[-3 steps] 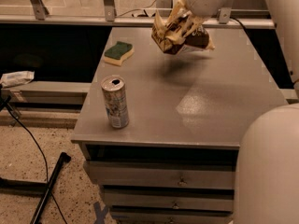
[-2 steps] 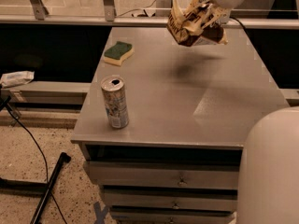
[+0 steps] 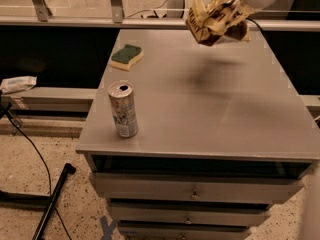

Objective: Move brown chip bag near redbull can

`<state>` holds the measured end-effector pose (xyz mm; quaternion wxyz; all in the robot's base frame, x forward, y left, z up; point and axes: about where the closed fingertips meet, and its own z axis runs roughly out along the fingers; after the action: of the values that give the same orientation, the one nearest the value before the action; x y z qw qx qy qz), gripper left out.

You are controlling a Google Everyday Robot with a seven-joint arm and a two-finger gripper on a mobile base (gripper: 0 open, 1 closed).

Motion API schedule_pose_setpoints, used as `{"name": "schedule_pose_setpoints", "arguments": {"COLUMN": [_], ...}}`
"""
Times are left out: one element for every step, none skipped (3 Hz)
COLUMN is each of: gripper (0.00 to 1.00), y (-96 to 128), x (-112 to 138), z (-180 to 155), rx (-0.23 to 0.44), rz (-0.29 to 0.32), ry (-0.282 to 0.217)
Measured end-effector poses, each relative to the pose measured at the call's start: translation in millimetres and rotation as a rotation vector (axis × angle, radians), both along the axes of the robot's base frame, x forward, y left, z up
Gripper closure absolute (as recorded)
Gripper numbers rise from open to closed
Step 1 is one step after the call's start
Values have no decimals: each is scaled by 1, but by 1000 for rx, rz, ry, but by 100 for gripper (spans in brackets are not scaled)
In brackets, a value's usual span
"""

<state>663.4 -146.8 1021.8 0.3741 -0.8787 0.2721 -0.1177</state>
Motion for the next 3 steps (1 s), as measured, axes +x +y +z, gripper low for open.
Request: {"name": "schedule_pose_setpoints", "arguments": {"gripper": [100,100,100], "y": [-1,11,-9], "x": [-51,-117,-124], "z": [51,59,33], "rx": [29,47,24], "rz": [72,155,128], "ry": [-213,-344,-297]}}
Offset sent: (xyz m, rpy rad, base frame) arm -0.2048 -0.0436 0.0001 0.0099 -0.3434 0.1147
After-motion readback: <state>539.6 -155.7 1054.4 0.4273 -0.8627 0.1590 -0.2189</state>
